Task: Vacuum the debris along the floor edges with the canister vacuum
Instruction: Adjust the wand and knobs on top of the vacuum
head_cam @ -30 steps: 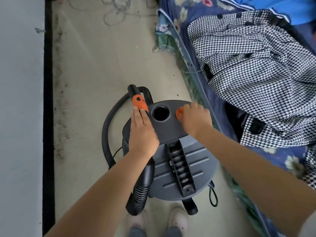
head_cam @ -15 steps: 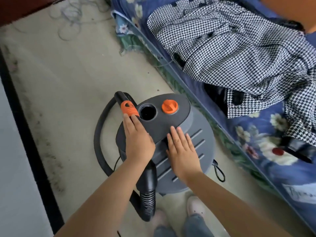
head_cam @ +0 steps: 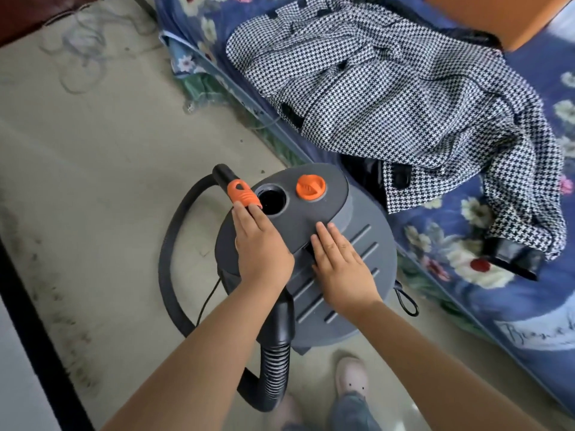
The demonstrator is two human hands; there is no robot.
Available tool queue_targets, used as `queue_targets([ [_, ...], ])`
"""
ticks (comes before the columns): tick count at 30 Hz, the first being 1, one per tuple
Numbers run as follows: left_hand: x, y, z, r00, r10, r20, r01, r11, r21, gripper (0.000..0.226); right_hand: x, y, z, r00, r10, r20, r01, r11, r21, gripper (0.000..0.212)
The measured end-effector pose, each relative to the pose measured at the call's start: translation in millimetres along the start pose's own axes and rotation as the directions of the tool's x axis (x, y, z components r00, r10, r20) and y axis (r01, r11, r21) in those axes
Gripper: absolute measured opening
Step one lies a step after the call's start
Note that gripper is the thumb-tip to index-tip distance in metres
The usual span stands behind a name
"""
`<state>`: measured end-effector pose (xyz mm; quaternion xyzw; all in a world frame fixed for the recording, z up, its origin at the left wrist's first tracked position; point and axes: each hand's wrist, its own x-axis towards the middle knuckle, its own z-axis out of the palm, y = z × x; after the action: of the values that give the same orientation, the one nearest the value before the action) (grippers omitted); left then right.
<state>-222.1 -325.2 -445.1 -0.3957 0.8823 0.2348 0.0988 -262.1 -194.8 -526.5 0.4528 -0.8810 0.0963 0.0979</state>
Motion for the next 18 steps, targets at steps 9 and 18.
queue_targets([
  [9, 21.0, 61.2, 11.7, 1.0, -0.008, 0.001, 0.008, 1.0, -0.019, 0.084, 8.8, 60.9, -6.3, 0.996, -0.014, 0.088, 0.016, 1.0, -0.019, 0.054],
  [18, 27.4, 78.3, 16.3, 0.999, -0.039, -0.005, 0.038, 0.993, -0.115, 0.079, 10.0, 77.0, -8.9, 0.981, -0.024, 0.19, 0.007, 0.996, 0.087, 0.07],
])
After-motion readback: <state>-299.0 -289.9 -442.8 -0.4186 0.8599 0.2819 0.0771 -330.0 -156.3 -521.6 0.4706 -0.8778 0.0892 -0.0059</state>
